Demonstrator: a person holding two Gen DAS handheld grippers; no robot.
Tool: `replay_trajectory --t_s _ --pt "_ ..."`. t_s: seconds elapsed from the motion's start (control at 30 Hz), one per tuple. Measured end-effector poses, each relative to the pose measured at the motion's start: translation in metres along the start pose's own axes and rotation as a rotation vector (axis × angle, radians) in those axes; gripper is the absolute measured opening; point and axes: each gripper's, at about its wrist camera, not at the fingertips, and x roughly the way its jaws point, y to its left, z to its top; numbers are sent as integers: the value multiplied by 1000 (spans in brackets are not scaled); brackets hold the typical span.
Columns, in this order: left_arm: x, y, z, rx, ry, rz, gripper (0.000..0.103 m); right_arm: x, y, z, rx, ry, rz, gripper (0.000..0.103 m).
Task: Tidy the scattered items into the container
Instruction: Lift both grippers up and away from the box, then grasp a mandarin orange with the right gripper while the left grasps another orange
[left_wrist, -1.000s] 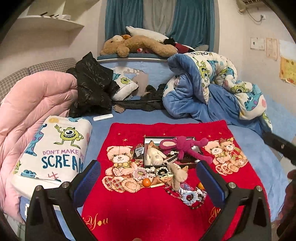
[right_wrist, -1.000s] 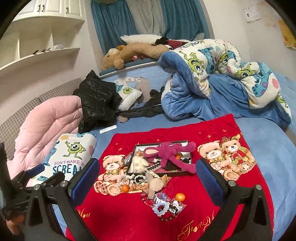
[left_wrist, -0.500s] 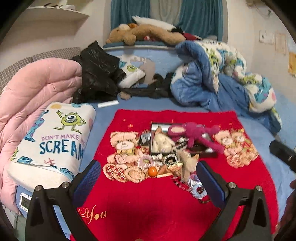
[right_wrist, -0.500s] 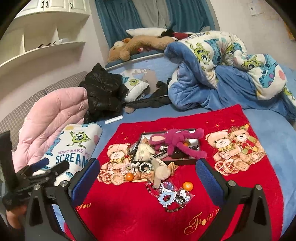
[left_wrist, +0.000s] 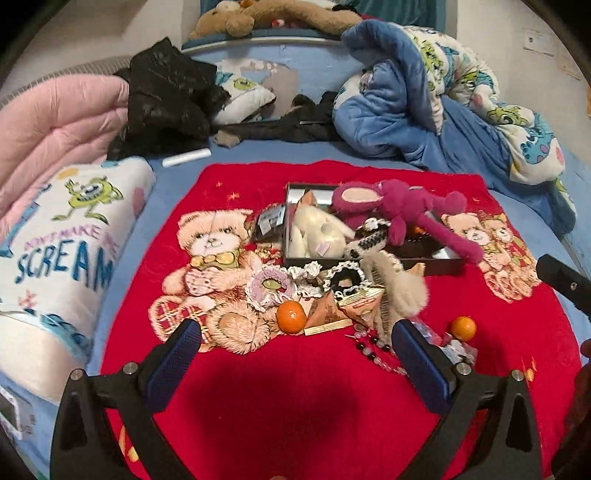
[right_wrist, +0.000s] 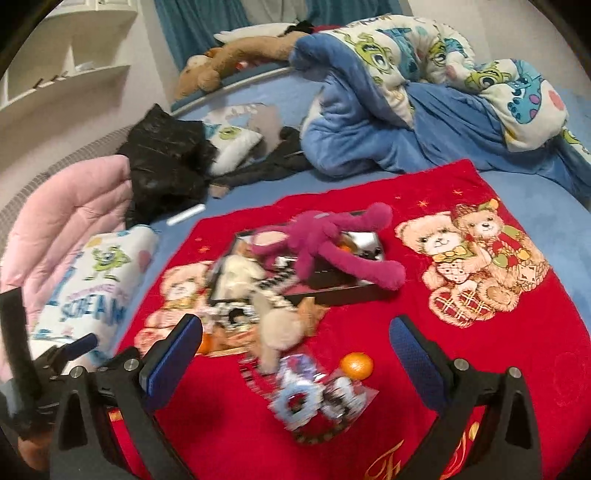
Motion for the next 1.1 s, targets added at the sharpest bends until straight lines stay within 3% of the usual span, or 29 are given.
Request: replay_trajectory --t_s 0.17,0.33,0.47,0.77,1.0,1.1 --pt "48 -2 -4 6 43 -8 103 49 -27 -11 40 41 -72 103" --pt "88 -4 -7 25 25 -11 103 86 -43 -28 12 80 -129 102" --pt "125 -3 -9 32 89 -12 103 105 -61 -43 67 118 -136 102" --pt "151 2 -25 65 106 29 103 130 -76 -69 86 198 -154 95" --pt "157 9 -31 36 121 -1 103 139 -73 -77 64 233 -178 90" --pt "158 8 -32 43 120 3 103 140 -70 -77 61 228 -190 78"
